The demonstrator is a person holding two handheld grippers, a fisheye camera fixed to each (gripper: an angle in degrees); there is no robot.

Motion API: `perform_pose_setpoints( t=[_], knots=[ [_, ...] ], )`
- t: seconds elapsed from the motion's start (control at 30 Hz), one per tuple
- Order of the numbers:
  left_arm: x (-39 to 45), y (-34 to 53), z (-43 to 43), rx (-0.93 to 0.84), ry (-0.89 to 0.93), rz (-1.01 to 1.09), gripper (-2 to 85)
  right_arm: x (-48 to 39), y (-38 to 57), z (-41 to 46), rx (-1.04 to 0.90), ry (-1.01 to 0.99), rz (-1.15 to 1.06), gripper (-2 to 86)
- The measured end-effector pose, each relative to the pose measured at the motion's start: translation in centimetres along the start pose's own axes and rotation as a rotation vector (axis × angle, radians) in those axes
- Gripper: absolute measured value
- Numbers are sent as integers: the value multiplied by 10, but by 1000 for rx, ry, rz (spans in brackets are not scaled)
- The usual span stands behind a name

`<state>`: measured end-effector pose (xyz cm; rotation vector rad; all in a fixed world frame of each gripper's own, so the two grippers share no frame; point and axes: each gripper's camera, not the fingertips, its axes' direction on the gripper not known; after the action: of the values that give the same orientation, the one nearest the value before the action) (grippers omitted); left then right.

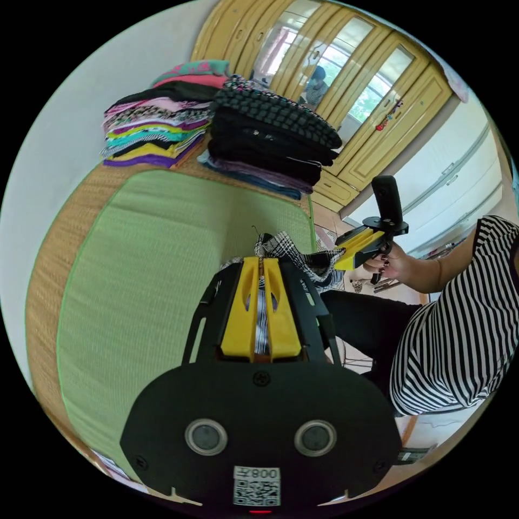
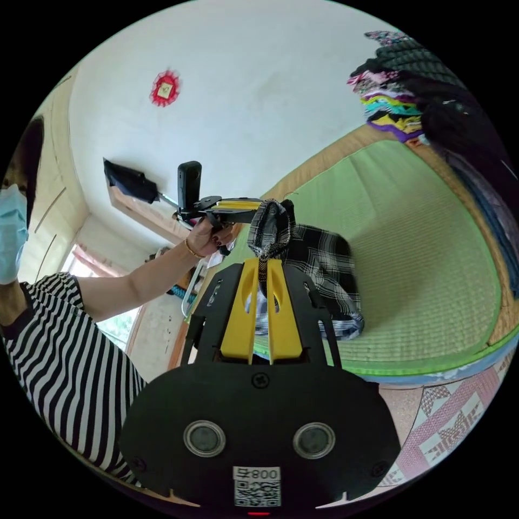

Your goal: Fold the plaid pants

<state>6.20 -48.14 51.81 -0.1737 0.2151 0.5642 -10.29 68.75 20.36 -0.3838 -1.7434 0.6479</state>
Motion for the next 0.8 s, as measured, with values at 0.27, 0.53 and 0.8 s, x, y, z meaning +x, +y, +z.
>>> perform_pose_setpoints(
  t=[0.27, 0.53, 0.8],
  knots=[
    [-37, 114, -18, -17, 26, -196, 12, -59, -38, 107, -221, -41, -40, 23],
    [-70, 200, -29, 12, 21, -394, 11, -106, -70, 189, -349, -43, -59, 23],
    [-75, 274, -41, 172, 112, -588, 3, -144, -83, 278, -554, -24, -66, 25]
  ],
)
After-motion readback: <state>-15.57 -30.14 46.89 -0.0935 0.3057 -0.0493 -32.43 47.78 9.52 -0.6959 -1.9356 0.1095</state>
